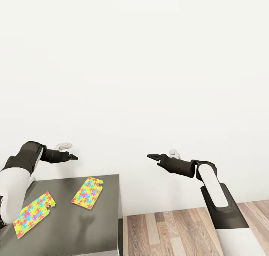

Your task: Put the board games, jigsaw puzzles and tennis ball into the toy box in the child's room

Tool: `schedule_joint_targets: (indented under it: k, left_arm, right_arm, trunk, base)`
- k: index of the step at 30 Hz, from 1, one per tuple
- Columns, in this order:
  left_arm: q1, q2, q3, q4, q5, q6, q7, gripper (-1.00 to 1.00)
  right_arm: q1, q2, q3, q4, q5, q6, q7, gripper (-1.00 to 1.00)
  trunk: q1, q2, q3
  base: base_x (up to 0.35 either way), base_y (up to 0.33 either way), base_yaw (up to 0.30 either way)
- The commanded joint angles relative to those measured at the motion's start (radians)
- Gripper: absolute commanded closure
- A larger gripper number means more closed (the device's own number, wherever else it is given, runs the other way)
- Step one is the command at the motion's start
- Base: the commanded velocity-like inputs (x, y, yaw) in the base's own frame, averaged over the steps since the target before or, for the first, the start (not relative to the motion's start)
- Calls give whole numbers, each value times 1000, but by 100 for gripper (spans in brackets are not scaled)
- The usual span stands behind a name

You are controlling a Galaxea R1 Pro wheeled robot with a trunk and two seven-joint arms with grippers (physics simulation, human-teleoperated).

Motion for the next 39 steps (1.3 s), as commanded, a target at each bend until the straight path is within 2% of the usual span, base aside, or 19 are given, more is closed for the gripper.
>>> schedule_joint_targets:
  k: [1,6,13,19,25,33,39]
  left_arm:
    - [-1,-1,6,-1,-11,5,-8,-100]
    - [-1,-2,6,1,-11,9,9,-100]
    - [-1,-15,7,12,-9,15,91,-100]
    - [-1,-21,9,56,-3,10,133,-100]
    - [-1,-26,10,76,1,7,146,-100]
    - [-1,-52,10,83,-1,5,151,-100]
    - [-1,-60,9,83,-1,5,152,-100]
  right_arm:
    - [-2,-1,4,2,-11,1,-16,-100]
    - [-5,0,11,23,-12,1,-42,-100]
    - [-7,0,15,40,-12,1,-56,-100]
    - [-7,0,16,45,-12,1,-59,-100]
    - [-7,-1,17,47,-12,1,-59,-100]
    - [-7,-1,18,53,-12,1,-59,-100]
    - [-7,-1,18,57,-12,1,-59,-100]
  trunk:
    - [1,-2,-4]
    - [1,-2,-11]
    - [1,-2,-22]
    - [1,-2,-32]
    - [1,-2,-41]
    - [1,-2,-54]
    - [1,-2,-64]
  base:
    - [0,0,60]
    - [0,0,65]
    - [0,0,68]
    - [0,0,68]
    - [0,0,68]
    - [0,0,68]
    - [0,0,67]
